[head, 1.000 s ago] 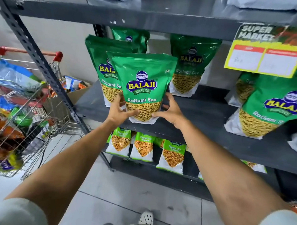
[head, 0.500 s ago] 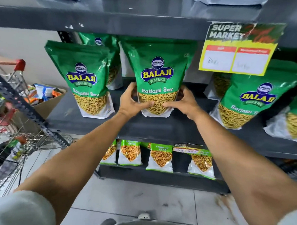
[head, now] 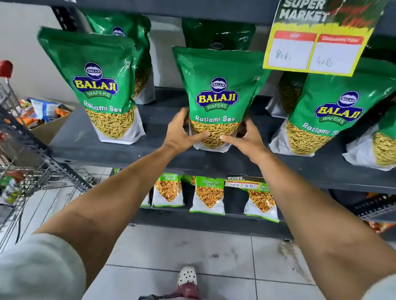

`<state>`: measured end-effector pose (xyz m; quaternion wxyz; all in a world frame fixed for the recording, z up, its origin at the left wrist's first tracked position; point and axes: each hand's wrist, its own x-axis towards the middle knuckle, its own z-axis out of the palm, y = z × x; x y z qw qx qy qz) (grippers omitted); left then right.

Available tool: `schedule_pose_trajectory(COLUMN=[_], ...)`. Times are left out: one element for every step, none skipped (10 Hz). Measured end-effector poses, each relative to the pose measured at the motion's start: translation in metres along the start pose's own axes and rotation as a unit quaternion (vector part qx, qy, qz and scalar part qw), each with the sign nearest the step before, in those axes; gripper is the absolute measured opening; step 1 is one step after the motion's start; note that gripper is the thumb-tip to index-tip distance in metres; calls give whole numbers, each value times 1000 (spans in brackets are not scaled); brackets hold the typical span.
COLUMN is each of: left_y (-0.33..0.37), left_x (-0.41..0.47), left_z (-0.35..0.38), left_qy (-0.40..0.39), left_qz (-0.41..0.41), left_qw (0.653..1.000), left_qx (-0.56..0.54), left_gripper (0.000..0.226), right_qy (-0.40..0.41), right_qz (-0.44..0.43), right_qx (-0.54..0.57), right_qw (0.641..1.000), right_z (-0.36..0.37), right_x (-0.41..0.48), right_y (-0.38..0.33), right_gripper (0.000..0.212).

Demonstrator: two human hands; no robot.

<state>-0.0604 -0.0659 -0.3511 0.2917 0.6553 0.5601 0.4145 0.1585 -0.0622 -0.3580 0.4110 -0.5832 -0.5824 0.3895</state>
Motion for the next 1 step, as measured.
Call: schedule_pose_trajectory(left_y=[-14], left_x=[-8], left_z=[0], left_qy=[-19], left_qz=[3], left_qw=[998], left_qx=[62], left_gripper=[82], right_qy=[64], right_qz=[19], right_qx=[13], right_qw=[998], right_z=[1], right_x=[-5], right_y=[3], right_gripper=[87])
